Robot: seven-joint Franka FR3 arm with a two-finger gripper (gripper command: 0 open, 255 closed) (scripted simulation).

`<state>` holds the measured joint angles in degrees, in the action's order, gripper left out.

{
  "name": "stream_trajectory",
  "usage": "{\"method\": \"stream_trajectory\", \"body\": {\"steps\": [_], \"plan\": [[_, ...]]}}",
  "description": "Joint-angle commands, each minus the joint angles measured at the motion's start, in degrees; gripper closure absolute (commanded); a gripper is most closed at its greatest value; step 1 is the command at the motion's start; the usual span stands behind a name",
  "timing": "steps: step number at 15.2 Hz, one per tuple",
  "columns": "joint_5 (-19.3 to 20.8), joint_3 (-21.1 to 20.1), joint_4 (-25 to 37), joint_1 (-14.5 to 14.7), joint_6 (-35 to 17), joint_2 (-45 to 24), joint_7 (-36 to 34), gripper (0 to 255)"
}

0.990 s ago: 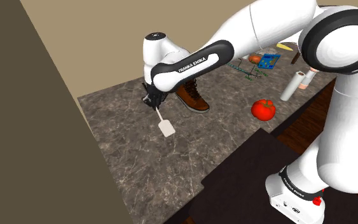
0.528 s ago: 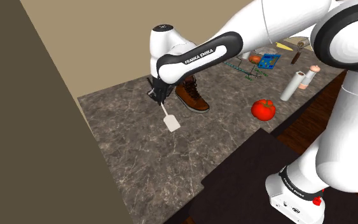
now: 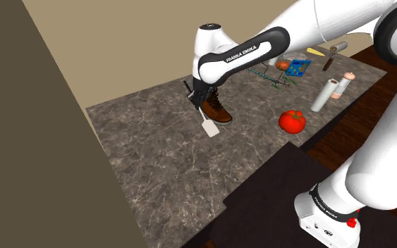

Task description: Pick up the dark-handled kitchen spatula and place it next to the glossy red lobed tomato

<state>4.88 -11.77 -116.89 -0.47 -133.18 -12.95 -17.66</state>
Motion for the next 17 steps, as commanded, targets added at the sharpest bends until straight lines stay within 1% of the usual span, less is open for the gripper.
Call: {"method": "stream_trajectory", "body": {"steps": [1,9,17], "plan": [[-0.8,0.8,-1.8,-1.9,-0.6,1.3,3.2,255],[-3.3,4.6,-6.5,-8.7,-2.0,4.8,15.2,255],[-5.3,9.0,-7.0,-15.1,-2.1,5.3,27.3,255]]}}
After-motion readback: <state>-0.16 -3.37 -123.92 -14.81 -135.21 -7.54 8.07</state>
